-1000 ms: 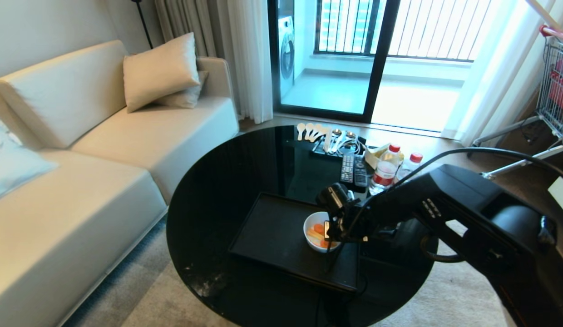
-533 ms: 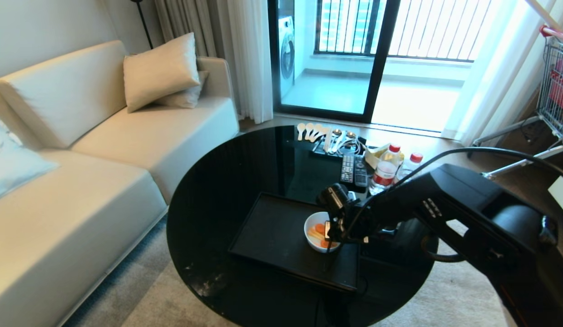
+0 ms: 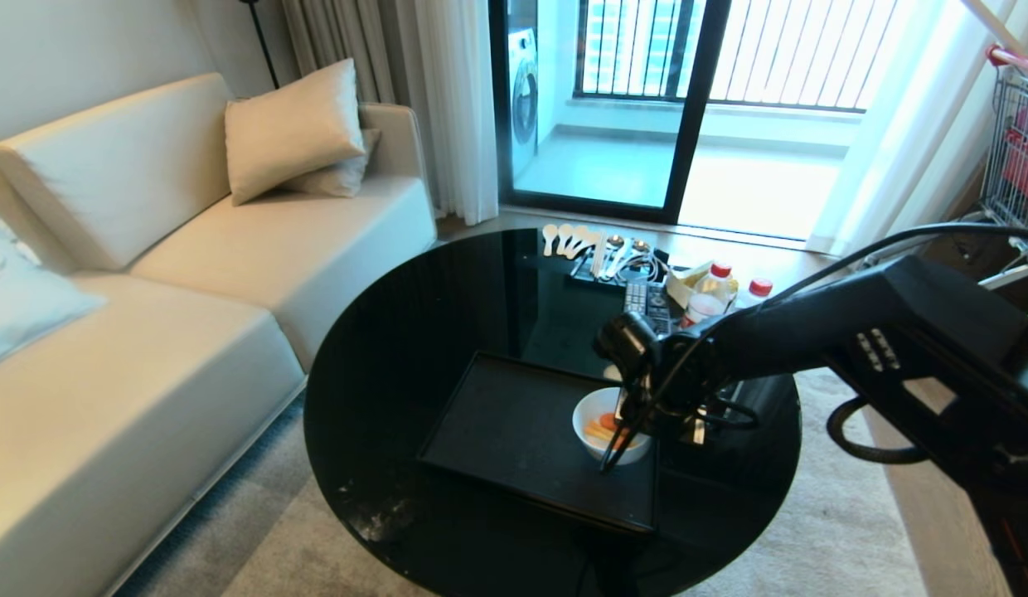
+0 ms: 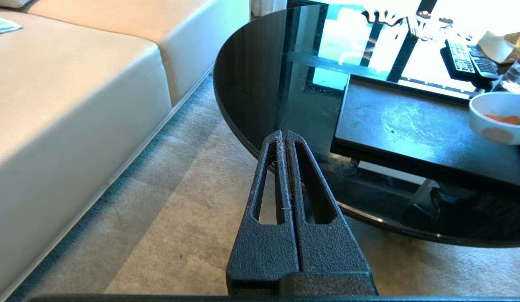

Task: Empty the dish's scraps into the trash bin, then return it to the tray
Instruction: Pick up the bowl with leftover food, then move the bowl over the trash can

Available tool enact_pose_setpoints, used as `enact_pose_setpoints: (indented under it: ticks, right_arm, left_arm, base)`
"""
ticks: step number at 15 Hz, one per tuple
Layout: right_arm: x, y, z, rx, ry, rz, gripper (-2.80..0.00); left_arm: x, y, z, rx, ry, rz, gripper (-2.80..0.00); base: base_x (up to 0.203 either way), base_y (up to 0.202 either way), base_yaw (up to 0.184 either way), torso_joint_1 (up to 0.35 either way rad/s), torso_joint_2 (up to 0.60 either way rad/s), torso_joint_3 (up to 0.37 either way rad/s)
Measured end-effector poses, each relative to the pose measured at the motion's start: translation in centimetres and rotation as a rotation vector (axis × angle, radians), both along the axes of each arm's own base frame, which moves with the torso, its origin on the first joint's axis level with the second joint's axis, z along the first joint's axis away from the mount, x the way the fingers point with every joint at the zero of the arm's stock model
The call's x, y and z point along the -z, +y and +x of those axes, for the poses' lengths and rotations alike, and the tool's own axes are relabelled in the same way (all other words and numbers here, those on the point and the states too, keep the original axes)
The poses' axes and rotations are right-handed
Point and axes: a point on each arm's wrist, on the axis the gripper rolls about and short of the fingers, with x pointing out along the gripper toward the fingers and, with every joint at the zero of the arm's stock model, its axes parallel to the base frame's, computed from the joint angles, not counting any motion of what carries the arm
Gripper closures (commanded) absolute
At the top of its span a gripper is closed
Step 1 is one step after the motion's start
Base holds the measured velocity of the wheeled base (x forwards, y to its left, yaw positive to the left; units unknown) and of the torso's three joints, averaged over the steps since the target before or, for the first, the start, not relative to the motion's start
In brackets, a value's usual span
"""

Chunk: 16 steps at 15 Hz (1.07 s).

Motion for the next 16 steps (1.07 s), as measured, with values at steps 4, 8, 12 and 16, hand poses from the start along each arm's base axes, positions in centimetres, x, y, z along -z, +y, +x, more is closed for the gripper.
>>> enact_pose_setpoints:
  ticks: [4,8,12,16]
  right_arm:
    - [-3.8,-1.2,-2.0,0.070,-0.036,0.058,0.00]
    - [-6.8,-3.5,-5.5,0.116,-0.072,0.064,0.00]
    - [-9.8,-6.7,-10.4,0.167,-0.126,0.053,0.00]
    - [-11.1,-11.9,-15.9,0.279,-0.110,0.031,0.00]
  left_arm:
    - [0.0,0.0,0.0,0.000,0.000,0.000,0.00]
    - [0.0,0.0,0.0,0.000,0.000,0.000,0.00]
    - [0.0,0.0,0.0,0.000,0.000,0.000,0.00]
    - [0.0,0.0,0.0,0.000,0.000,0.000,0.00]
  base:
    - [0.000,0.000,0.000,0.000,0.00,0.000]
    - [0.000,0.000,0.000,0.000,0.00,0.000]
    - [0.000,0.000,0.000,0.000,0.00,0.000]
    - [0.000,0.000,0.000,0.000,0.00,0.000]
